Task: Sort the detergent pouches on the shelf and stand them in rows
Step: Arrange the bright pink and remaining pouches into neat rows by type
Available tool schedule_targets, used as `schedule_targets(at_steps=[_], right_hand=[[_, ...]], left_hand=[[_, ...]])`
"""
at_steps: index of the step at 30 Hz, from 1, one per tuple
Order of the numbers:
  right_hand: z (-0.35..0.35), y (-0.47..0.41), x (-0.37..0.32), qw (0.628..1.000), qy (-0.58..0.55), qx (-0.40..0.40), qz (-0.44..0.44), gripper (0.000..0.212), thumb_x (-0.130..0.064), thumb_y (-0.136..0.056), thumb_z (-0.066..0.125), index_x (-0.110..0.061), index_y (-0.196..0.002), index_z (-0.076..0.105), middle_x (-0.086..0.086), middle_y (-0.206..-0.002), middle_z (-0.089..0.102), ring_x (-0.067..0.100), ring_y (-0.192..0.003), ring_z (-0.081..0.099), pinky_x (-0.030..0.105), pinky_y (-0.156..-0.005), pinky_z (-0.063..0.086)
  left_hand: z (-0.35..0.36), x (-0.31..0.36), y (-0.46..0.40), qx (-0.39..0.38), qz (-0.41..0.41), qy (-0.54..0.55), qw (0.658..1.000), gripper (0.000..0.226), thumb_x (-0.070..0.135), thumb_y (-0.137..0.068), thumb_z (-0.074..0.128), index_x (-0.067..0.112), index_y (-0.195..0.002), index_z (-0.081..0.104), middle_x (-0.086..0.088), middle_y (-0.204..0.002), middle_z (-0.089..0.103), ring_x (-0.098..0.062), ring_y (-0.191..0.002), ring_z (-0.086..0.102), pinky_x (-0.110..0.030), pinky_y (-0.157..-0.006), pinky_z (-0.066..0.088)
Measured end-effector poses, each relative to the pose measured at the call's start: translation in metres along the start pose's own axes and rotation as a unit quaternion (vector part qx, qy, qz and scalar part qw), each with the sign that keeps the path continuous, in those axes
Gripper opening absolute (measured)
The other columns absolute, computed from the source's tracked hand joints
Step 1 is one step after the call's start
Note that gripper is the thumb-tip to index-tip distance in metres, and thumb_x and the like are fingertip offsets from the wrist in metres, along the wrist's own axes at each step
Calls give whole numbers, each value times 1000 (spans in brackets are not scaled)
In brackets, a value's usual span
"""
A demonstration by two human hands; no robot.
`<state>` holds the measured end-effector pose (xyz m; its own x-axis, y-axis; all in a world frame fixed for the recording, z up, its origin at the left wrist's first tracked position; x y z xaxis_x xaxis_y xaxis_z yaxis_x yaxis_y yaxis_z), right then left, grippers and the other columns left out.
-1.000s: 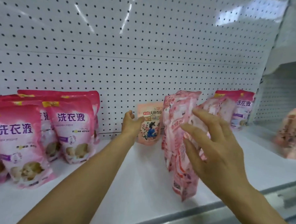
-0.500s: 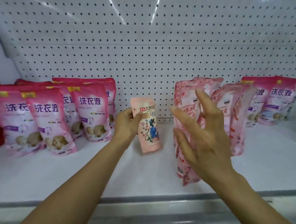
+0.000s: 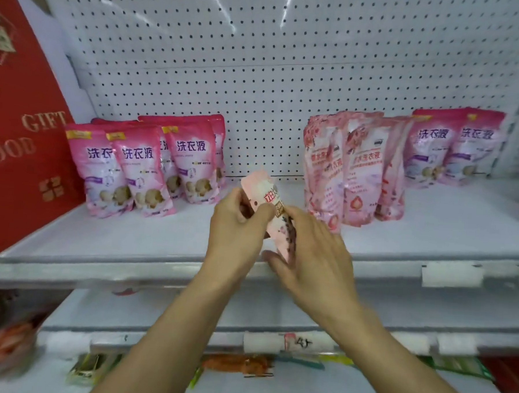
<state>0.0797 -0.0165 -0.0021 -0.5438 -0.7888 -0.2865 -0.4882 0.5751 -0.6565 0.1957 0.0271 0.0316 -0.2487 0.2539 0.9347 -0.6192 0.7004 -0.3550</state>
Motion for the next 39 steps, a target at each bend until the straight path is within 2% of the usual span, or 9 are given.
schedule_targets(at_steps=[3, 8, 12, 16, 22, 26, 29, 34, 39], right_hand=[[-25, 20, 6, 998, -25, -10, 52, 40, -30, -86, 60, -27, -123, 46, -6, -106, 65, 25, -93, 63, 35, -65, 42], [-62, 51, 35, 998, -6, 13, 60, 23, -38, -78, 32, -31, -93, 47, -3, -74, 66, 32, -74, 62, 33, -52, 28], [-85, 68, 81, 991, 21, 23, 129, 30, -43, -93, 39, -20, -81, 55, -1, -69, 65, 25, -71, 60, 33, -53, 34], [-118, 81, 140, 973, -34, 58, 219, 36, -42, -92, 56, -20, -63, 53, -7, -54, 53, 18, -61, 53, 32, -54, 38], [-177, 72, 244, 937, -190, 112, 271, 31, -25, -91, 64, -19, -61, 63, -7, -59, 67, 7, -56, 61, 31, -54, 45], [-210, 54, 315, 925, -212, 181, 257, 24, -23, -90, 66, -12, -69, 68, 0, -67, 70, 19, -64, 64, 33, -60, 48], [-226, 39, 360, 919, -230, 206, 243, 25, -22, -91, 65, -23, -66, 65, -13, -61, 67, 1, -57, 60, 27, -55, 44], [-225, 19, 433, 921, -222, 177, 268, 29, -21, -91, 66, -27, -63, 63, -16, -57, 67, 9, -61, 63, 26, -59, 48], [-224, 5, 464, 921, -253, 139, 261, 16, -15, -91, 65, -23, -77, 68, -16, -75, 66, 0, -70, 62, 9, -56, 47]], left_hand=[[19, 6, 33, -22, 19, -27, 999, 47, 37, -61, 62, -1, -88, 57, -27, -84, 63, -36, -72, 61, -60, -75, 54], [57, 10, 69, -102, 26, -10, 994, 25, 21, -80, 69, 4, -75, 51, -5, -68, 55, -15, -67, 52, -46, -68, 50], [87, 11, 84, -180, 56, -4, 982, 16, 20, -90, 70, 9, -82, 63, 1, -78, 66, -7, -76, 60, -26, -74, 51], [131, 3, 89, -216, 48, -15, 975, 5, 16, -93, 65, 13, -90, 68, 5, -89, 71, -5, -85, 62, -26, -80, 52], [205, -9, 86, -217, 22, -41, 975, 5, 19, -92, 64, 20, -90, 69, 13, -90, 70, -2, -87, 63, -33, -86, 56], [263, -12, 75, -220, 16, -37, 975, 5, 22, -92, 65, 21, -91, 69, 13, -91, 70, -3, -89, 63, -37, -88, 55], [302, -14, 67, -216, 10, -31, 976, 6, 21, -92, 64, 22, -91, 70, 12, -91, 70, -5, -89, 63, -36, -89, 54], [351, -19, 54, -199, -16, -39, 979, 7, 21, -93, 65, 21, -90, 71, 13, -92, 71, -9, -94, 65, -45, -93, 55], [380, -20, 42, -186, -34, -46, 981, 7, 20, -93, 65, 19, -89, 71, 7, -92, 72, -17, -95, 65, -47, -92, 55]])
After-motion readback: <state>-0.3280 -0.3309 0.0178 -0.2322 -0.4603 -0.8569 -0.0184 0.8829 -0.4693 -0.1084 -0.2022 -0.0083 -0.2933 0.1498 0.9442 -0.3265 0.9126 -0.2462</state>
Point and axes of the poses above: each hand's wrist, its own y-axis away from the middle knuckle, its own z-axis out of the palm, x = y × z, the point moved 3 cm from there along -y, towards the middle knuckle
